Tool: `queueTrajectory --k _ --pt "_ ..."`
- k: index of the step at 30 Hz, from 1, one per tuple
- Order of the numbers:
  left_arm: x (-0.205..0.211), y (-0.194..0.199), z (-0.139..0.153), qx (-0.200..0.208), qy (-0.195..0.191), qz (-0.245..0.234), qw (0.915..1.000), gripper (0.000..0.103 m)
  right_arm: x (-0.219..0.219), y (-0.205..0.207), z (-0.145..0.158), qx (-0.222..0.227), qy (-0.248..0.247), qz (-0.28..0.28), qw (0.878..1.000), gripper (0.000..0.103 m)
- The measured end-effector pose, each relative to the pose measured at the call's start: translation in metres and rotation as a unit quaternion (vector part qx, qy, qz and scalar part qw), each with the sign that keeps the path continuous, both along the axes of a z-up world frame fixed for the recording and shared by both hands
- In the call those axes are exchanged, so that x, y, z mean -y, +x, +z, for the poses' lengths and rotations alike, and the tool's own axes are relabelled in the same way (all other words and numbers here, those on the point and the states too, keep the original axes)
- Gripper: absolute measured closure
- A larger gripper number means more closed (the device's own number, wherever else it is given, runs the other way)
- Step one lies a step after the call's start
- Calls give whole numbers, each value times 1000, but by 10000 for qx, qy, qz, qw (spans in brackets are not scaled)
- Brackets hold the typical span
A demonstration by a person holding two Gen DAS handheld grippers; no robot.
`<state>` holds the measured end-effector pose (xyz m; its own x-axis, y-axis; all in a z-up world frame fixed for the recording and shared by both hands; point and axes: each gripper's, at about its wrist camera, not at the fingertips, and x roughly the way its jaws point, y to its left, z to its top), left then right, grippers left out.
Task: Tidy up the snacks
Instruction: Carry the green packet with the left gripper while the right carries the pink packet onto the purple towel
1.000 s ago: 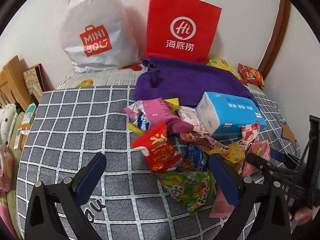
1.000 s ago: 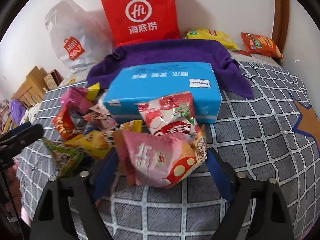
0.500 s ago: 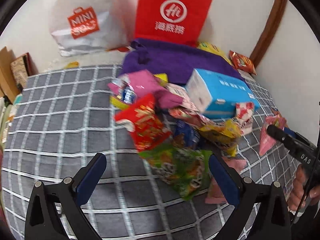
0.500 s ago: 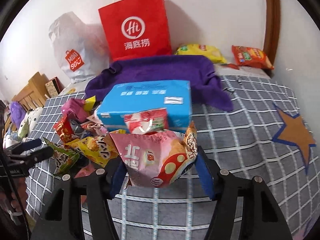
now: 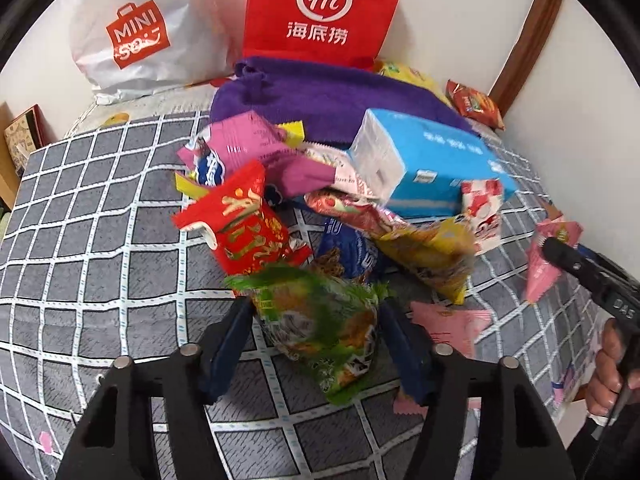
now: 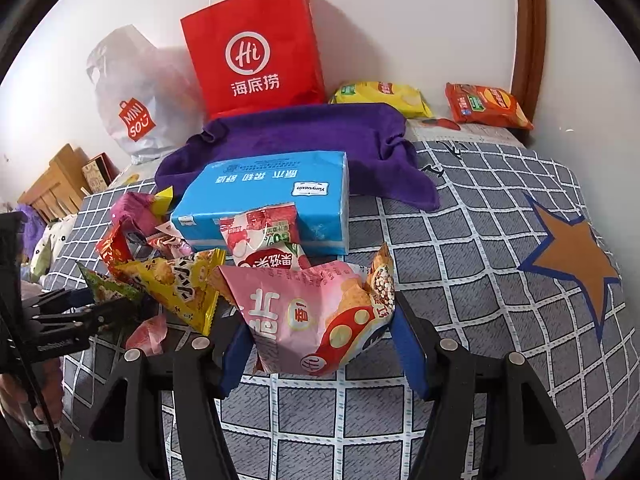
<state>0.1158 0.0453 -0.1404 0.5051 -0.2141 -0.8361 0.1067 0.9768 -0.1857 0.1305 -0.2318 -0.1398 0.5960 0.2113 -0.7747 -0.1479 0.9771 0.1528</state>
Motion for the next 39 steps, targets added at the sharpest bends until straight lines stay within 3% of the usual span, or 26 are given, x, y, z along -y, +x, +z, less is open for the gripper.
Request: queueTrajectory --k 5,14,21,39 --pt "-4 -3 12 20 -80 -75 9999 59 -2 3 6 -4 65 13 10000 40" --pt "-1 -7 51 378 -243 -247 9987 60 -3 2 32 207 64 14 9998 40" --pt "20 18 77 478 -415 -456 9970 60 -4 12 60 540 -93 4 9985 40" --pt "20 104 117 765 -372 -369 9957 60 -18 119 105 688 -65 96 9976 40"
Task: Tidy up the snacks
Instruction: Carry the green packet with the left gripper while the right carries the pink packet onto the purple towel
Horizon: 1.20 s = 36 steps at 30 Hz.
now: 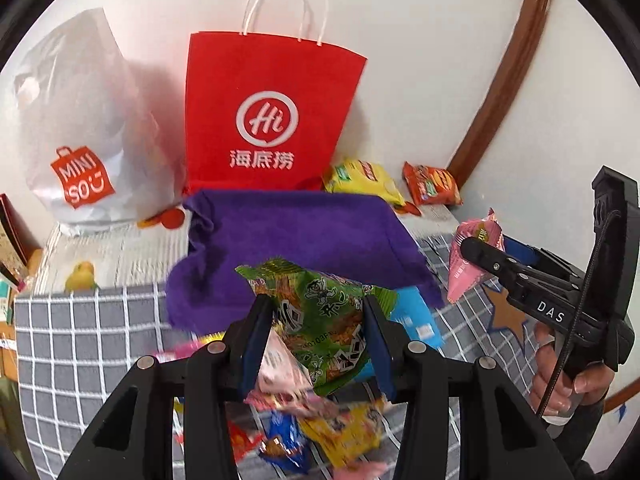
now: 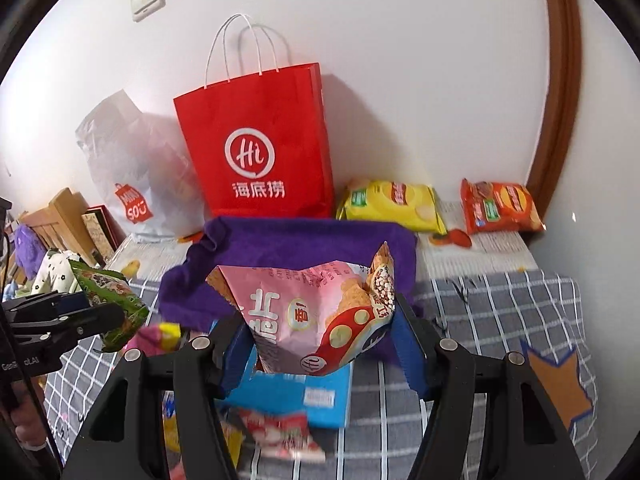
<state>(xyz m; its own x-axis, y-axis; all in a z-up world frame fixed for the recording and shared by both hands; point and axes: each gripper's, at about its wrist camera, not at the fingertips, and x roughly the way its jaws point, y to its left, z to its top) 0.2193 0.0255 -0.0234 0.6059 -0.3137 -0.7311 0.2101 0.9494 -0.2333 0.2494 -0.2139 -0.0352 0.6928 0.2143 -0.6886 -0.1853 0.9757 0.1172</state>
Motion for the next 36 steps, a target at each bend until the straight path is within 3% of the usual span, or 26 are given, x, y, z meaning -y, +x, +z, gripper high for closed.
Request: queueTrajectory --k 11,21,25,36 --pt "-6 63 0 21 138 122 9998 60 -18 64 3 158 -267 137 9994 40" --pt "-9 116 -18 -69 178 179 9997 60 -28 115 -10 112 -472 370 9981 40" --pt "-11 130 -35 -194 144 167 9996 60 -26 129 -24 16 -349 430 9985 40" --pt "-22 153 -82 -597 174 188 9979 60 -27 157 -74 -513 -586 403 9961 40"
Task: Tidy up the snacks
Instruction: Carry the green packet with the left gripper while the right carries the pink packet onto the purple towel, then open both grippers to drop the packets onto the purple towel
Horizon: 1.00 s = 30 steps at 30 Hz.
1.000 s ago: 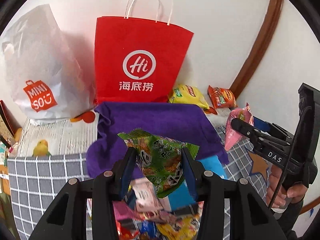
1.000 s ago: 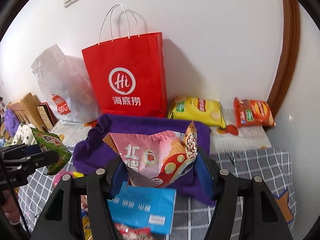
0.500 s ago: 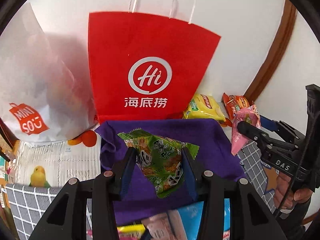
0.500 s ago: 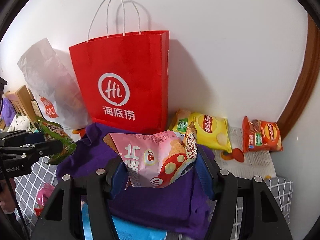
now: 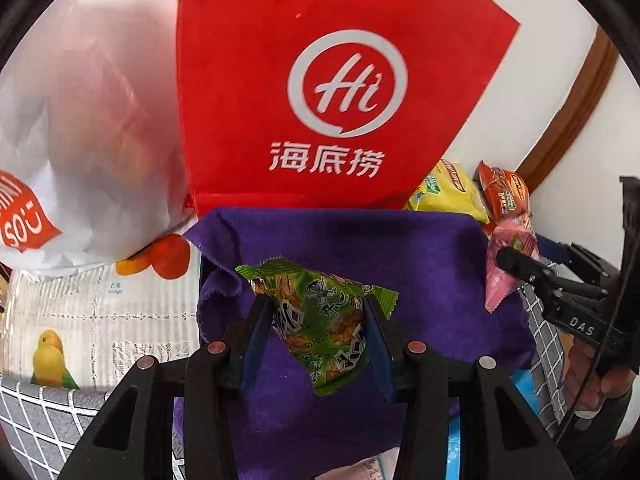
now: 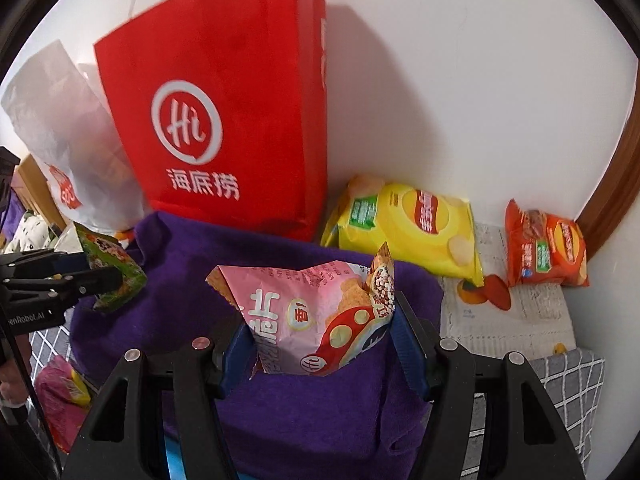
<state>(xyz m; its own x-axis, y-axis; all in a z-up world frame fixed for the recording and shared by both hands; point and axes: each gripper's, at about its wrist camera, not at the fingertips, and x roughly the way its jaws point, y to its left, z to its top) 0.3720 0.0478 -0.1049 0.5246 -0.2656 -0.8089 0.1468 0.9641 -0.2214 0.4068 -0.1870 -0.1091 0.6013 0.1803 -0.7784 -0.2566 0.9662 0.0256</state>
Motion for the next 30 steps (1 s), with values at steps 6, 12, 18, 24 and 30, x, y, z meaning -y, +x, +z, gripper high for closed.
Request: queueTrajectory --k 6,12,18,24,30 --pt "0 3 -8 -42 96 -9 9999 60 3 8 -15 -228 24 -43 9997 40" --pt "1 6 -16 -192 136 17 9997 60 2 11 -27 -417 -101 -25 9991 40" --pt "3 9 -23 -290 150 -19 9995 60 -2 11 -33 -518 -214 50 9984 40" --pt "6 10 -26 -354 171 -57 9992 59 -3 13 -36 -576 -288 53 9979 40" --pt "7 13 -30 -446 147 -66 9989 60 -2 14 -37 -634 -337 20 9974 38"
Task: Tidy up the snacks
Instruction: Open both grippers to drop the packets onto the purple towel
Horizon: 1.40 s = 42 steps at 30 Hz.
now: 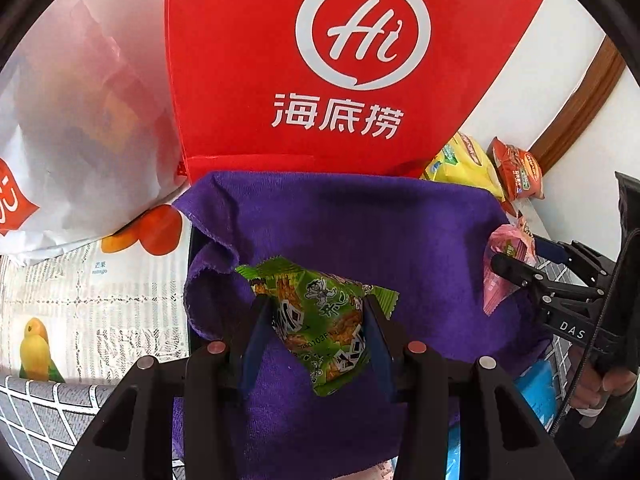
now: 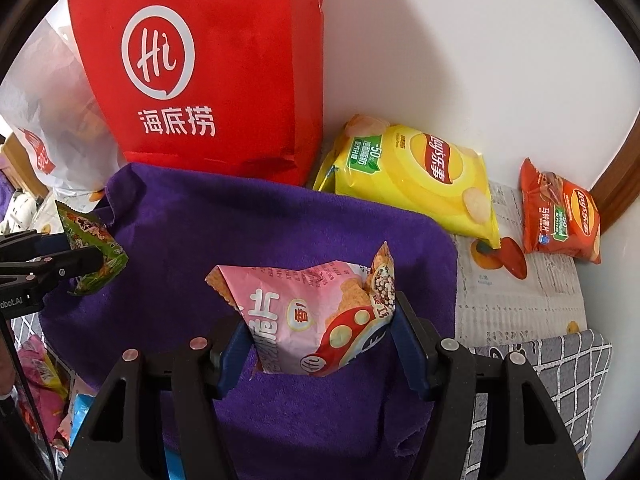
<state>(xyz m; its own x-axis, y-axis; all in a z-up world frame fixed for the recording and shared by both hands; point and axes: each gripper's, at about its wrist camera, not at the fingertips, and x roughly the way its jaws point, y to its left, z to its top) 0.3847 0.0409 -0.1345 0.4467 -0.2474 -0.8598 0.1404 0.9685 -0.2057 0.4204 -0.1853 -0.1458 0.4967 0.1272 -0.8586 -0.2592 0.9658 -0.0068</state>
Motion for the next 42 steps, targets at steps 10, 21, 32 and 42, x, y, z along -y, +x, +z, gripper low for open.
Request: queueTrajectory --k 10,21,32,42 --pt "5 1 -4 -69 73 -48 9999 59 -3 -3 4 58 -4 22 10000 31" --pt "5 3 -6 -146 10 -53 9999 59 0 -12 25 363 166 -26 9992 27" --pt "4 -2 13 27 -136 -174 9998 29 0 -14 30 413 259 -49 9988 27" --pt "-4 -8 33 215 133 -36 9997 28 0 -20 40 493 222 -243 9982 21"
